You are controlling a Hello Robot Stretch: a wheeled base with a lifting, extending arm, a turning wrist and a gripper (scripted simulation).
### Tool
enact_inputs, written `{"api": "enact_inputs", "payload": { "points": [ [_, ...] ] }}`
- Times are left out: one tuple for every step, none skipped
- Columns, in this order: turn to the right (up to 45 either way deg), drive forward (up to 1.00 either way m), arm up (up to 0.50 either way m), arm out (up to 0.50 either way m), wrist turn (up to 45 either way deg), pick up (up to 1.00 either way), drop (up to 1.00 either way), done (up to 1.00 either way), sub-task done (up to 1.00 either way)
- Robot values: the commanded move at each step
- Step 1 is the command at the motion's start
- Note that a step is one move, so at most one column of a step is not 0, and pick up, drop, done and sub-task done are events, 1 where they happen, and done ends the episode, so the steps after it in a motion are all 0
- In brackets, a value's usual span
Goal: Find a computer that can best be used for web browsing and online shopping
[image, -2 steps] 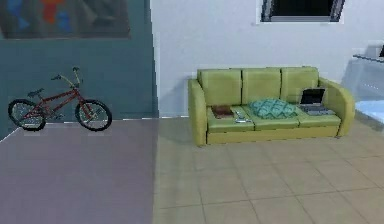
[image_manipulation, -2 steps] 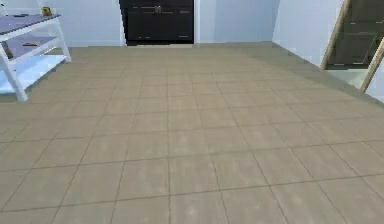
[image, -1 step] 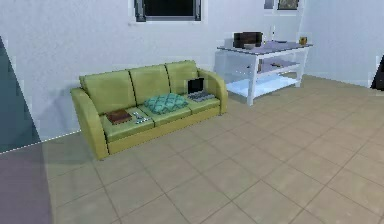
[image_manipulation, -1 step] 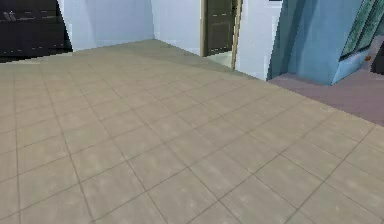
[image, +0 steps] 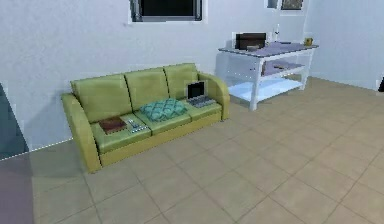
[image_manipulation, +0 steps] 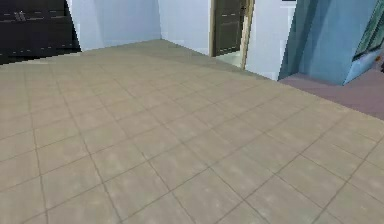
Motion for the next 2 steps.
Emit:
{"api": "enact_inputs", "payload": {
  "points": [
    [0.0, 1.0, 0.0, 0.0, 0.0, 0.0, 0.0, 0.0, 0.0],
    [0.0, 0.6, 0.0, 0.0, 0.0, 0.0, 0.0, 0.0, 0.0]
  ]
}}
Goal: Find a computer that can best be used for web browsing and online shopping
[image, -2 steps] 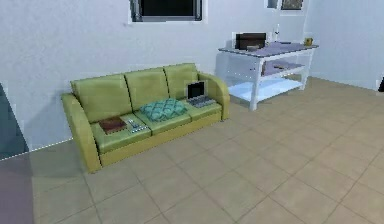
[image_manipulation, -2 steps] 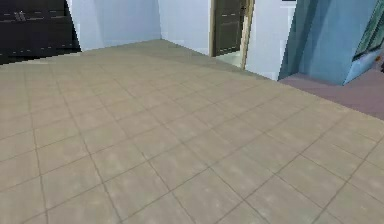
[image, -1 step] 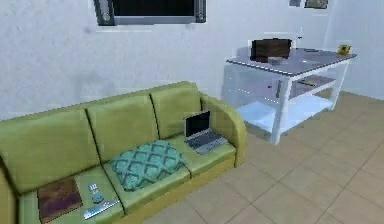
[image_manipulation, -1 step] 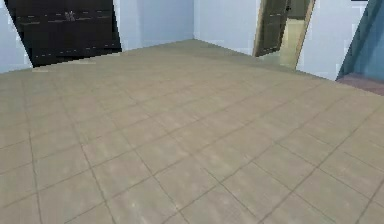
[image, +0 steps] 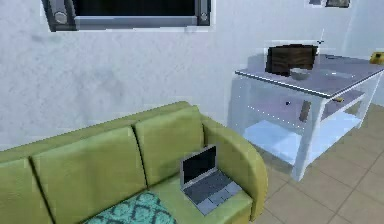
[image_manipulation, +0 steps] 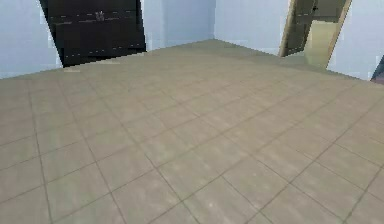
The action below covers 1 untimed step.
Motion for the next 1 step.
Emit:
{"api": "enact_inputs", "payload": {
  "points": [
    [0.0, 0.0, 0.0, 0.0, 0.0, 0.0, 0.0, 1.0, 0.0]
  ]
}}
